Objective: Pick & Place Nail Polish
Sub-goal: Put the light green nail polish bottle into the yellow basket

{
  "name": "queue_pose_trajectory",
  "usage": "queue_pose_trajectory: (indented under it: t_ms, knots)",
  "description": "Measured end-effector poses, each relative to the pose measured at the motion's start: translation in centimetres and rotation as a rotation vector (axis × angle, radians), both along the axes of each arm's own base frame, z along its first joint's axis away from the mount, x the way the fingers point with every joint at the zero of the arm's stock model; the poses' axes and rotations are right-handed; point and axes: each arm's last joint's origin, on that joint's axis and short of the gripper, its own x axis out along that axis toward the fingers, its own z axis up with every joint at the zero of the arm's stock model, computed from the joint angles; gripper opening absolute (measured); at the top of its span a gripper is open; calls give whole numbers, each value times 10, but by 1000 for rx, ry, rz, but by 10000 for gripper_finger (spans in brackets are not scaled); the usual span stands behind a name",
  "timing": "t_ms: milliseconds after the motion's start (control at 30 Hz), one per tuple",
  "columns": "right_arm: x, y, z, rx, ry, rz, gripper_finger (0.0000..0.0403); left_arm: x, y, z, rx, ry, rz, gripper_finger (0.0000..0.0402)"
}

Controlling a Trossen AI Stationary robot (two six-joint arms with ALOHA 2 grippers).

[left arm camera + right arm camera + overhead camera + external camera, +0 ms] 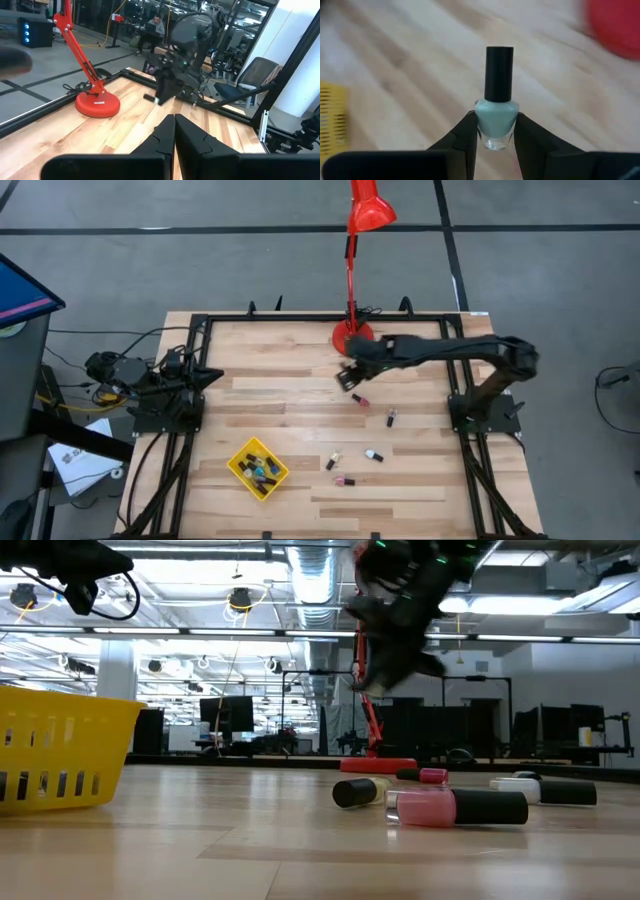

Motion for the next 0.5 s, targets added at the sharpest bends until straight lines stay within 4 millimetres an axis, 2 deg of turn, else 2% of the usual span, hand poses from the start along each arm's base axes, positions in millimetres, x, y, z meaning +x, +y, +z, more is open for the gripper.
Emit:
queue_pose_trajectory:
  t_ms: [300,500]
  knots:
    - [114,68,-4,-32,-83,233,90,0,0,0,3,1,-1,3]
    - [170,107,-2,-44,-186,415,90,0,0,0,9,3,-1,3]
